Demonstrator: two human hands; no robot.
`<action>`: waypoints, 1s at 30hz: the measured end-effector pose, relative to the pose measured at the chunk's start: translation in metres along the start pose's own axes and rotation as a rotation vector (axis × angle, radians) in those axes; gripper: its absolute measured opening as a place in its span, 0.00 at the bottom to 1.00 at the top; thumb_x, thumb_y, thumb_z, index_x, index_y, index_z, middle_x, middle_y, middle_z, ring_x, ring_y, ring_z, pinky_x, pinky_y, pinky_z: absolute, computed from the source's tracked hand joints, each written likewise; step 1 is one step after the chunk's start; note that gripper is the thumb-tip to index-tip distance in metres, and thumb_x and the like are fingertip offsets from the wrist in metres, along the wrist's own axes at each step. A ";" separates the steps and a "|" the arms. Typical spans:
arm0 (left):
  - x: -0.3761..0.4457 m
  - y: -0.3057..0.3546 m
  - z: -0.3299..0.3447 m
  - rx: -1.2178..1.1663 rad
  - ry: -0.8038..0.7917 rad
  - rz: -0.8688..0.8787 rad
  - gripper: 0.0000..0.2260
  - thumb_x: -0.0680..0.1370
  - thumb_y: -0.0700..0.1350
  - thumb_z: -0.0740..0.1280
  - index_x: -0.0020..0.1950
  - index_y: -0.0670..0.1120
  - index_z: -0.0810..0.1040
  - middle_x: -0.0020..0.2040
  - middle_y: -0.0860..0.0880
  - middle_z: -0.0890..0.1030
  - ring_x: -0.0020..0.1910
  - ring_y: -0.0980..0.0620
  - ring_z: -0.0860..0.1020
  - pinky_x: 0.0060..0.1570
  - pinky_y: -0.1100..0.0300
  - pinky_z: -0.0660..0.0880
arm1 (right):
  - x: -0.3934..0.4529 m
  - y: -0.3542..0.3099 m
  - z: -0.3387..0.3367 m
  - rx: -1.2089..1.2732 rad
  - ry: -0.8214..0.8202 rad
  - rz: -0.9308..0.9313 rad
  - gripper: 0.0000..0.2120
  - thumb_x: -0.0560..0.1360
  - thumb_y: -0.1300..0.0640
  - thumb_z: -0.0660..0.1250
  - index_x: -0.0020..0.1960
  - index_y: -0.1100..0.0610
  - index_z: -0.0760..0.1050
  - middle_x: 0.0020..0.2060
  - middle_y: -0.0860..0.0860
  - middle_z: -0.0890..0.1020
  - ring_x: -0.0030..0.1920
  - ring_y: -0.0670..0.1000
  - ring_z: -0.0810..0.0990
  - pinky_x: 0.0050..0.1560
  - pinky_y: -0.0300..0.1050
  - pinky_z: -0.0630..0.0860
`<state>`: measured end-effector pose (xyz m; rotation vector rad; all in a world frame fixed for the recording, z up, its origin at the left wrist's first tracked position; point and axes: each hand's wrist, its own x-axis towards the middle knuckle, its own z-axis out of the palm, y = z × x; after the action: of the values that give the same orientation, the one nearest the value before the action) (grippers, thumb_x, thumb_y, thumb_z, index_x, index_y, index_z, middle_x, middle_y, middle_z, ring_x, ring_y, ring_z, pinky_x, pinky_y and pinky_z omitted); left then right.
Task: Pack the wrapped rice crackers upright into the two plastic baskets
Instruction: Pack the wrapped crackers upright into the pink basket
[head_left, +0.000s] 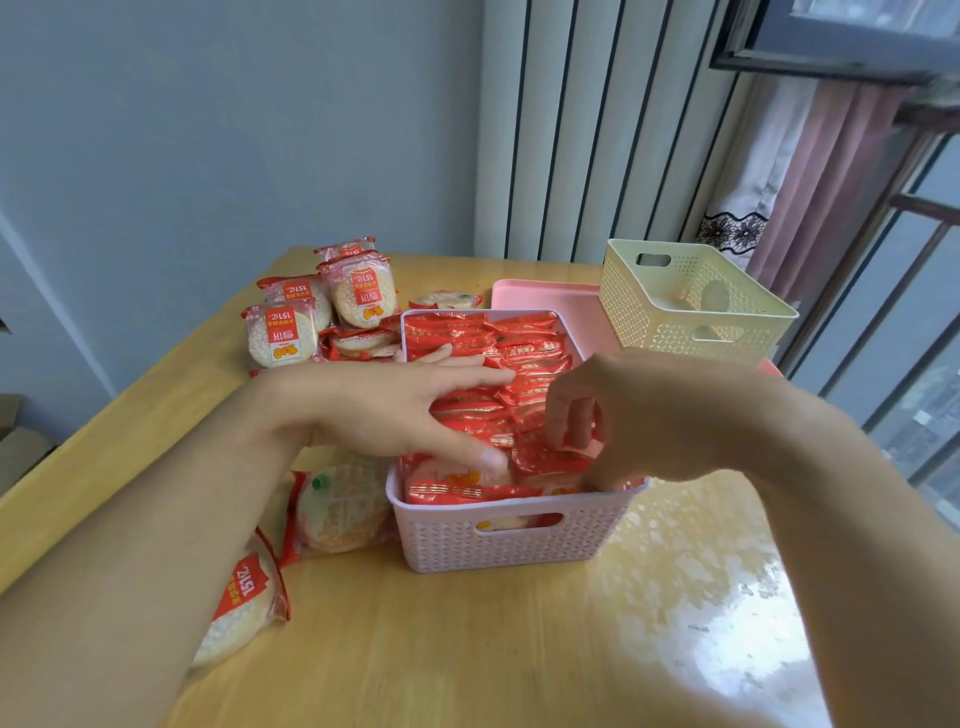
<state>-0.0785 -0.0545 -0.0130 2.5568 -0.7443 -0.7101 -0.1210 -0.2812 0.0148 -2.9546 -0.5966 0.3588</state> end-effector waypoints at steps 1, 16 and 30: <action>0.000 0.000 0.000 -0.039 0.014 0.005 0.40 0.66 0.73 0.66 0.76 0.74 0.55 0.80 0.69 0.48 0.78 0.65 0.37 0.80 0.49 0.41 | 0.002 -0.002 0.003 -0.043 0.012 0.000 0.12 0.67 0.54 0.75 0.48 0.43 0.78 0.43 0.43 0.82 0.43 0.49 0.81 0.43 0.49 0.80; 0.010 0.007 0.010 0.145 0.089 -0.054 0.47 0.68 0.66 0.74 0.79 0.69 0.48 0.82 0.63 0.44 0.80 0.59 0.37 0.80 0.47 0.42 | 0.019 -0.007 0.029 -0.385 0.261 -0.154 0.15 0.74 0.43 0.68 0.45 0.47 0.64 0.34 0.45 0.68 0.42 0.56 0.76 0.41 0.45 0.63; -0.032 -0.038 -0.023 0.049 0.568 -0.191 0.10 0.76 0.49 0.73 0.53 0.57 0.75 0.55 0.55 0.80 0.55 0.53 0.78 0.53 0.57 0.74 | 0.005 0.010 -0.007 0.104 0.227 -0.038 0.14 0.69 0.48 0.78 0.52 0.43 0.78 0.46 0.40 0.81 0.46 0.42 0.80 0.48 0.45 0.79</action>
<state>-0.0741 -0.0009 -0.0019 2.6951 -0.3337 0.0044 -0.1109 -0.2883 0.0192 -2.8254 -0.5849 0.0468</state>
